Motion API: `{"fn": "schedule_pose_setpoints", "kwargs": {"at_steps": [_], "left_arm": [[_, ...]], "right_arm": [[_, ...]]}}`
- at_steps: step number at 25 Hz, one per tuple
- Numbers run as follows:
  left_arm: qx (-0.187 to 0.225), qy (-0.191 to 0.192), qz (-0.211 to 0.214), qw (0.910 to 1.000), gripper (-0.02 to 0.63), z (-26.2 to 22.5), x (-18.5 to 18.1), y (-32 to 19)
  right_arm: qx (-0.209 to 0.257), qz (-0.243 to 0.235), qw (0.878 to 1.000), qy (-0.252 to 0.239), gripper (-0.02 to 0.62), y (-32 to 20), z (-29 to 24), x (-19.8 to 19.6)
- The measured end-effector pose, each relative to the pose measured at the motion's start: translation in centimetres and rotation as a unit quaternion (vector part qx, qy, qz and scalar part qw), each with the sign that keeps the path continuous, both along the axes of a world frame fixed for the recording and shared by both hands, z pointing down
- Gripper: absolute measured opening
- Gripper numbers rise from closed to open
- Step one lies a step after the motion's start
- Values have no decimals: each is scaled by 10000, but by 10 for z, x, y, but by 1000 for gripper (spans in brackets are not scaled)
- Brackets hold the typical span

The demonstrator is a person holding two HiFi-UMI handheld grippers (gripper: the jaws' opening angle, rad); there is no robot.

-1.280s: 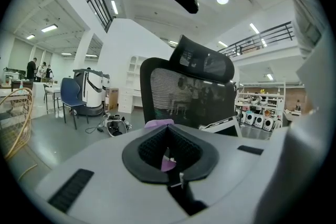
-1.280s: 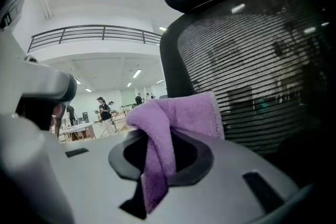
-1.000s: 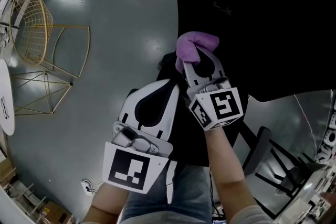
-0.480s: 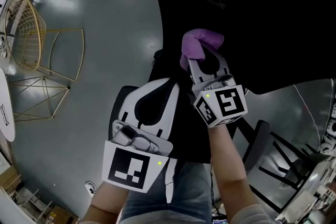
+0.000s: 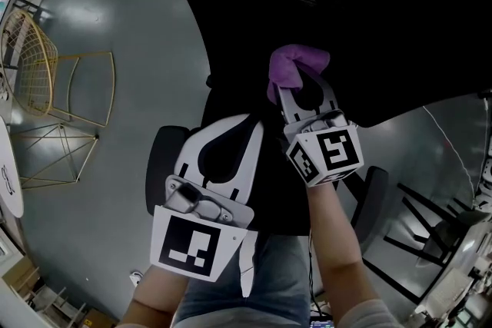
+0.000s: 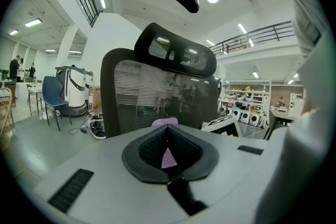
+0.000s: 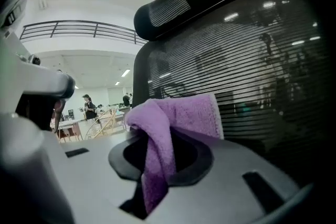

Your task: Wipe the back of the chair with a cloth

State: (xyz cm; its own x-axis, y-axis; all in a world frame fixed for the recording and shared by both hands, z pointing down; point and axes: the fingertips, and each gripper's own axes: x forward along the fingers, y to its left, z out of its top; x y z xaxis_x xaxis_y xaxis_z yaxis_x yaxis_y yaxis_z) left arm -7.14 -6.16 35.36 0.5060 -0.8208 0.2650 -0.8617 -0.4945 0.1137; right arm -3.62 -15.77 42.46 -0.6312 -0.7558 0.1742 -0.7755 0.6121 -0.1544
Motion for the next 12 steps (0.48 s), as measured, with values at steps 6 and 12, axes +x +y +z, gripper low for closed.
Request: {"fn": "schedule_pose_setpoints", "kwargs": {"at_steps": [6, 12], "left_arm": [[18, 8, 237, 9997, 9, -1, 32, 1], [21, 10, 456, 9990, 9, -2, 63, 3]], "right_arm": [[-68, 271, 9996, -2, 67, 2, 3, 40], [-111, 495, 9987, 61, 66, 3, 9, 80]]}}
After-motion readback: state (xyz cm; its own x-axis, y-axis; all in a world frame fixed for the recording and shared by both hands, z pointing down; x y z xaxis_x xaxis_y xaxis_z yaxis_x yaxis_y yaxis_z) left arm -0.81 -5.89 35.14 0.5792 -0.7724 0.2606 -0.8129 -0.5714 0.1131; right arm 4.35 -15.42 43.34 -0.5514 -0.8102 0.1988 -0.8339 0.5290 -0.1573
